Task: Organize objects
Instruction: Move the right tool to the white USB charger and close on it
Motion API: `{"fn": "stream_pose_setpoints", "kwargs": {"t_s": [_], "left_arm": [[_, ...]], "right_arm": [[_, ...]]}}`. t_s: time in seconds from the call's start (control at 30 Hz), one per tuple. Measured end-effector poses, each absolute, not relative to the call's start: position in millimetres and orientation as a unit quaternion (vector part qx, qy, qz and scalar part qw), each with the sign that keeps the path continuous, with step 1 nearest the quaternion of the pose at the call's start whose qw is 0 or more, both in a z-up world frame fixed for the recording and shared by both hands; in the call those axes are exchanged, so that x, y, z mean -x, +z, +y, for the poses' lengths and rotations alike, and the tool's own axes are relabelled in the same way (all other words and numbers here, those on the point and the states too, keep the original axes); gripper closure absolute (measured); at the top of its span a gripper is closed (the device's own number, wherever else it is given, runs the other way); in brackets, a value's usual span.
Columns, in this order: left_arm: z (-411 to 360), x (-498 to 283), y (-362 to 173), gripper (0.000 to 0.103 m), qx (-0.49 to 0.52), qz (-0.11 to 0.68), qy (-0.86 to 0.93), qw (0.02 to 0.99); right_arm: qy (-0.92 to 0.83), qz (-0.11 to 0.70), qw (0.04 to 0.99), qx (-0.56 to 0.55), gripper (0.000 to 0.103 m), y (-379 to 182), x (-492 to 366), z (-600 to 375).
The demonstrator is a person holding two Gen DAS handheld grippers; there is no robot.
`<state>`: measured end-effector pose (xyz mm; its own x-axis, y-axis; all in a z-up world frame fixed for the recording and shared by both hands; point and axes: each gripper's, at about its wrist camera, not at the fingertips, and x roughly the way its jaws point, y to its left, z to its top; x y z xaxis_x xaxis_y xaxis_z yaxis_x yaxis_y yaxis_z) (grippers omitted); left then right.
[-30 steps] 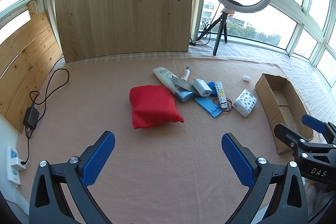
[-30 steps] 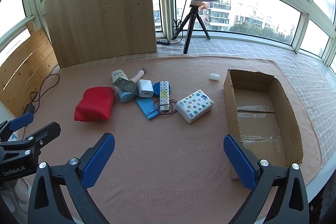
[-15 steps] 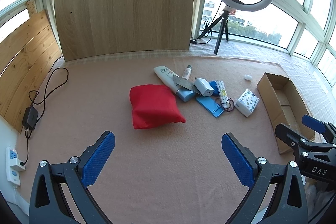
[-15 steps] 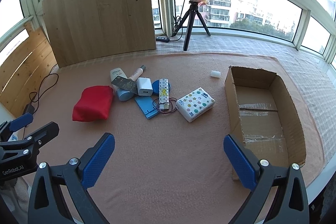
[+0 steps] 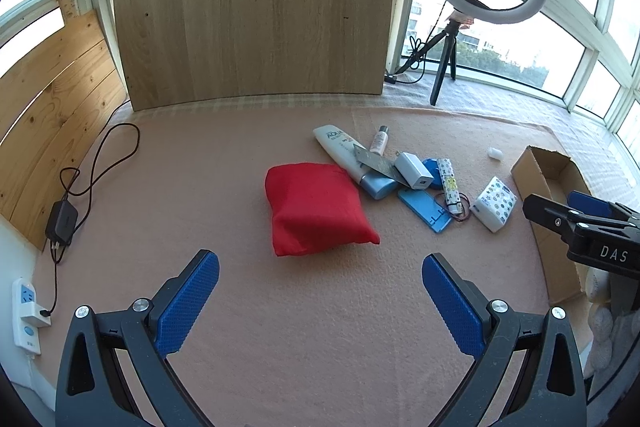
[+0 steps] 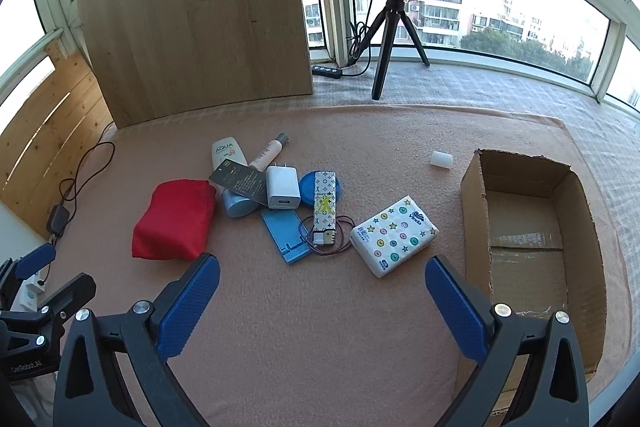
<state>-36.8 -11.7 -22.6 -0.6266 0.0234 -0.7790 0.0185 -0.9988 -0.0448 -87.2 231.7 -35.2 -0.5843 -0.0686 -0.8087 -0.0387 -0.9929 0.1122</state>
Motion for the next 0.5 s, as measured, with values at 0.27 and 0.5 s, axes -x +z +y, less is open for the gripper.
{"fn": "stream_pose_setpoints", "kwargs": {"t_s": [0.27,0.5], "left_arm": [[-38.6,39.4,-32.0,0.000,0.431,-0.053,0.900,-0.034],[-71.3,28.5,-47.6,0.000,0.437,-0.076,0.893,-0.073]], "right_arm": [[-0.842,-0.119,0.042,-0.524,0.040,-74.1,157.2,236.6],[-0.810,-0.133,0.060,-0.568,0.041,-103.2,219.7,231.7]]}}
